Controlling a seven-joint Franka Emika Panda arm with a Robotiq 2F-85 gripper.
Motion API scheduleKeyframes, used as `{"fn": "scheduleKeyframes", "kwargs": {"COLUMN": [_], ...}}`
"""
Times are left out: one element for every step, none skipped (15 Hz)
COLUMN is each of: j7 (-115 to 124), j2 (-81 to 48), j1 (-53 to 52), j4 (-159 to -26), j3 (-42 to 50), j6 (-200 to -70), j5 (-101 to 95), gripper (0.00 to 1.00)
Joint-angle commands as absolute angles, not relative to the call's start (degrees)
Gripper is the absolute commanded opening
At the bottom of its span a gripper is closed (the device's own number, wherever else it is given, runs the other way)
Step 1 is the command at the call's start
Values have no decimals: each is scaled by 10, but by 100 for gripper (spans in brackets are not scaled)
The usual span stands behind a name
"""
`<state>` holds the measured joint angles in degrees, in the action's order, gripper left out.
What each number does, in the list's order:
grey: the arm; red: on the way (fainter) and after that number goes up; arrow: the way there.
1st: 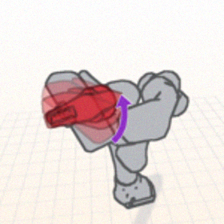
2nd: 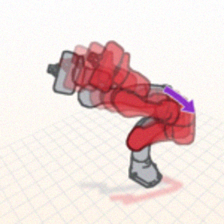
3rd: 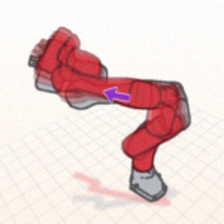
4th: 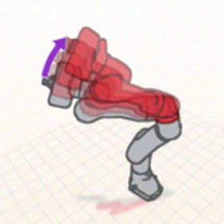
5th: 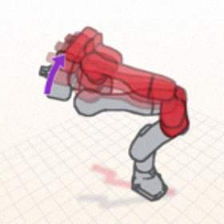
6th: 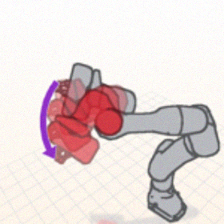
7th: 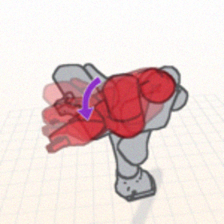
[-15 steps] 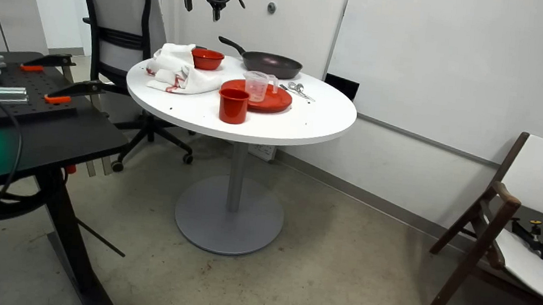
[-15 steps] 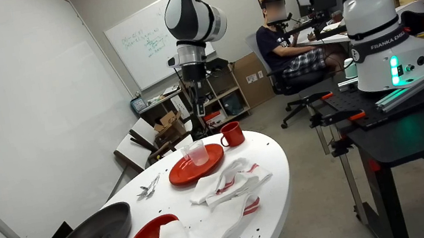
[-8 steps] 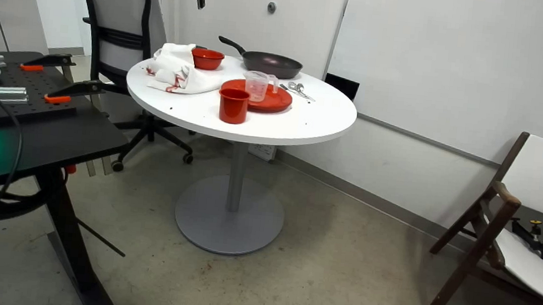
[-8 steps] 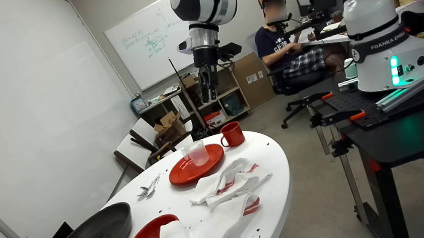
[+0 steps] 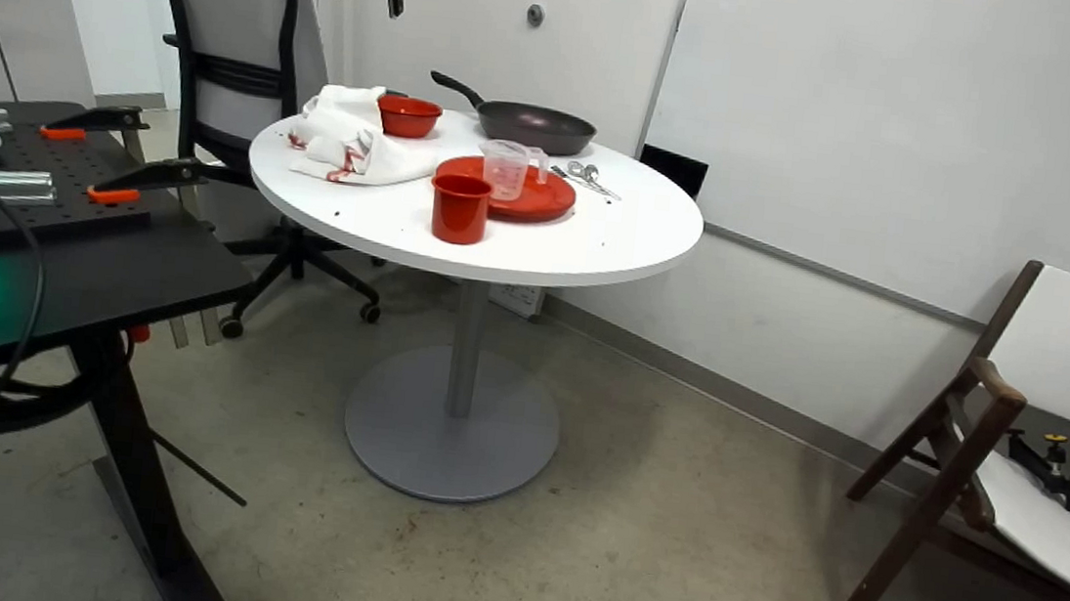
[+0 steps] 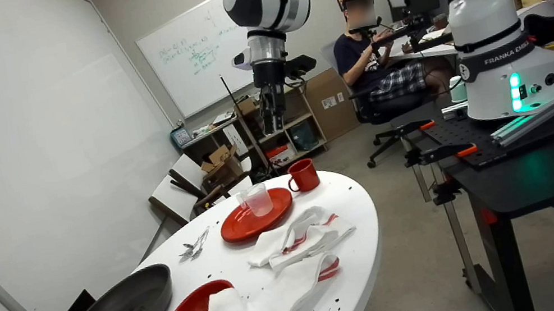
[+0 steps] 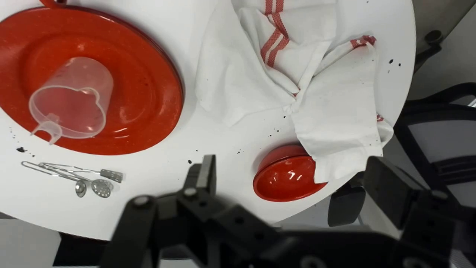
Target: Use the towel on the right to wipe the table top
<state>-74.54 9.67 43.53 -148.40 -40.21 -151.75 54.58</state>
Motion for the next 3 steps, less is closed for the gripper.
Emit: {"fn": "scheduleKeyframes", "kwargs": {"j7": [-724,-724,-724], "j2": [82,82,82], "j1": [321,321,321], "j4": [-1488,-1488,-1488], "j3": [-288,-288,-288], "j6": [-1535,-1535,-1535], "j5": [513,513,513], "gripper": [100,100,100]}}
